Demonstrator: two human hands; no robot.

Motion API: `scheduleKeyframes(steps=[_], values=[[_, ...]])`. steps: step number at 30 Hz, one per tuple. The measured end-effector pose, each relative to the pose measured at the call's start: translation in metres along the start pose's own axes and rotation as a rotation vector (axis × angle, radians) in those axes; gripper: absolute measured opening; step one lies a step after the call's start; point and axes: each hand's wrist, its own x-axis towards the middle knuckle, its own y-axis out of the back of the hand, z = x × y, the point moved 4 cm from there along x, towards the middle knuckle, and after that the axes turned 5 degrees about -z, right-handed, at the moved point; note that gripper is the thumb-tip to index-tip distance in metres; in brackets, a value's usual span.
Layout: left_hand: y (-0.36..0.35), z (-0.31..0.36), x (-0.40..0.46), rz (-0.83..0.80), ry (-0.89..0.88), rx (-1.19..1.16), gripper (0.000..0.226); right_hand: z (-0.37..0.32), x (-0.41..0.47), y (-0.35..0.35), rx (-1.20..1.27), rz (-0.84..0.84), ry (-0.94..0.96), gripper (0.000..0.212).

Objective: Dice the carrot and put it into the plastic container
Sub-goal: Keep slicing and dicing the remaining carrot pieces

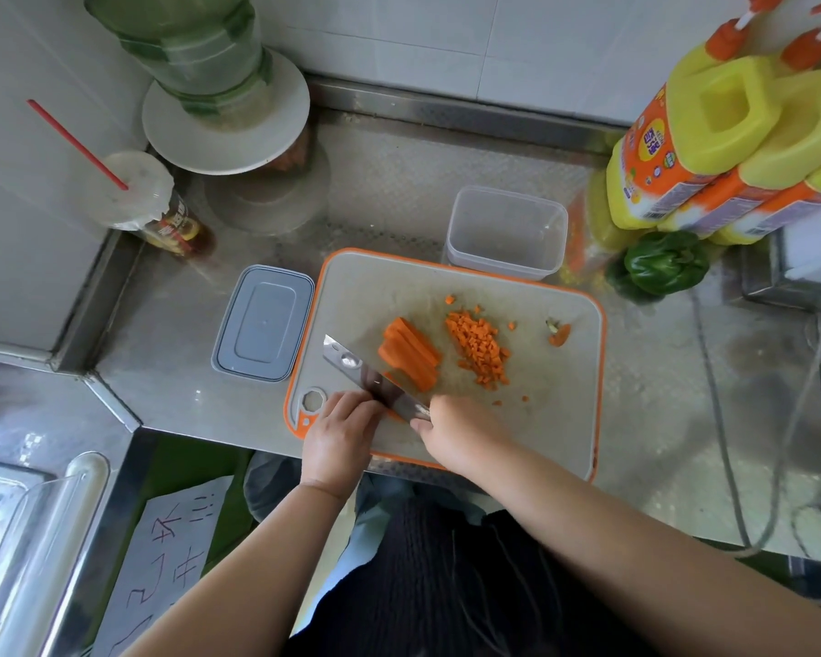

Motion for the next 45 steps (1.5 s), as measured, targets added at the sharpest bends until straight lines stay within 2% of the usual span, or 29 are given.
scheduleKeyframes(steps=[15,24,35,39,45], values=[[0.0,-0.003,-0.003,-0.022,0.031,0.001,0.022,-0.004,0.005,-0.006,-0.038,-0.026,-0.027,0.031],[-0.003,-0.006,-0.005,-0.015,0.051,-0.004,0.022,-0.012,0.014,-0.015,-0.103,0.037,-0.079,0.023],[-0.002,-0.009,-0.005,-0.065,0.053,-0.029,0.022,-0.009,0.013,-0.019,-0.016,0.011,-0.067,0.031],[0.003,-0.011,-0.003,-0.058,0.01,0.039,0.016,-0.007,0.013,-0.016,-0.021,-0.005,-0.058,0.035],[0.004,-0.016,0.001,-0.09,-0.052,0.078,0.024,-0.003,0.016,-0.016,0.062,-0.025,-0.064,0.038]])
